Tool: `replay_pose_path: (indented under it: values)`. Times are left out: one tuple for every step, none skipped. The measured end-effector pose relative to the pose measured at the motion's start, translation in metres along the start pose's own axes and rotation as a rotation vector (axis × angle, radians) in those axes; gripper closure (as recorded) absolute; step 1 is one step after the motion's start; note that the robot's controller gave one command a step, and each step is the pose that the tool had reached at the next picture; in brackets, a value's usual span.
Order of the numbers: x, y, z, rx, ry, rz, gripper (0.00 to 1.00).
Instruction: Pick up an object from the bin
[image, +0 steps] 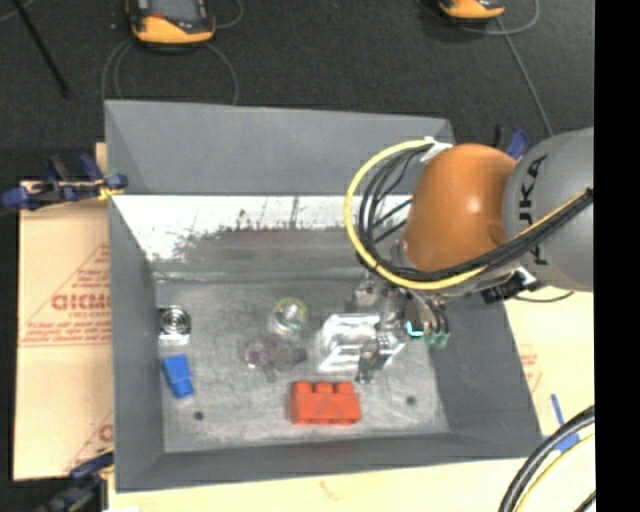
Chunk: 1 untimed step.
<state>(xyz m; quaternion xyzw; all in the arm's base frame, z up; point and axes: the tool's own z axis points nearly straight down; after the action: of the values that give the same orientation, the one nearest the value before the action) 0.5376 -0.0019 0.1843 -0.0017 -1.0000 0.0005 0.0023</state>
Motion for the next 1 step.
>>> replay_pose_path:
  values:
    - [-0.0042,-0.0242,-0.0420,0.001,-0.013,-0.118,0.00]
